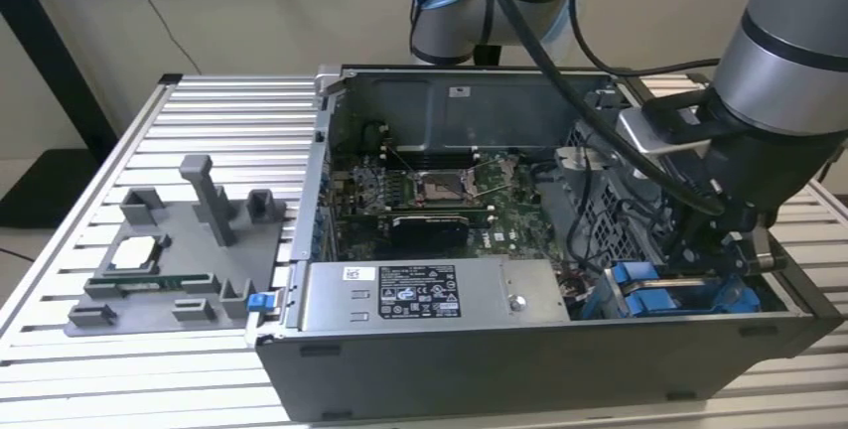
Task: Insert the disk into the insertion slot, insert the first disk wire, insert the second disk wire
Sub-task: 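Insert the second disk wire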
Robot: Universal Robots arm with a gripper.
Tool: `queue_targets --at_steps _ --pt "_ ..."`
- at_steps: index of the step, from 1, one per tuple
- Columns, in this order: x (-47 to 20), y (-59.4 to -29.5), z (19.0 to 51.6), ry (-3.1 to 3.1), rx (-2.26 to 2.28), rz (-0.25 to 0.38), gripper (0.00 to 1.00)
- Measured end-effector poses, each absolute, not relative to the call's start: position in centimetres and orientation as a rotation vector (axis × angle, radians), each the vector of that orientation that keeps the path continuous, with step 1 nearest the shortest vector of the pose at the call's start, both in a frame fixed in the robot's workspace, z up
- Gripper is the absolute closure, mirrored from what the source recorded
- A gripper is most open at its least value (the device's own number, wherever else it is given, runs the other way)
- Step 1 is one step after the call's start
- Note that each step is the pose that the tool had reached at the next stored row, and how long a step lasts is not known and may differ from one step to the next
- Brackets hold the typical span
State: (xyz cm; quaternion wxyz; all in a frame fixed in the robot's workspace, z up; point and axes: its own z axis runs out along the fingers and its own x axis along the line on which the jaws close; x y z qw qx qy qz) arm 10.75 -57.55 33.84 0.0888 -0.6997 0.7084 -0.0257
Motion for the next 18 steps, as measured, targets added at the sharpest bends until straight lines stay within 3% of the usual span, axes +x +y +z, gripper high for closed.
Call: queue_targets --at_steps 16,17,18 --pt "10.7 -57.5 33.1 2.108 -2.080 -0.076 1.00" --pt "10.8 -57.6 33.8 2.108 -2.080 -0.076 0.00" --pt "10.8 -57.6 34.3 2.109 -2.081 -0.078 0.00"
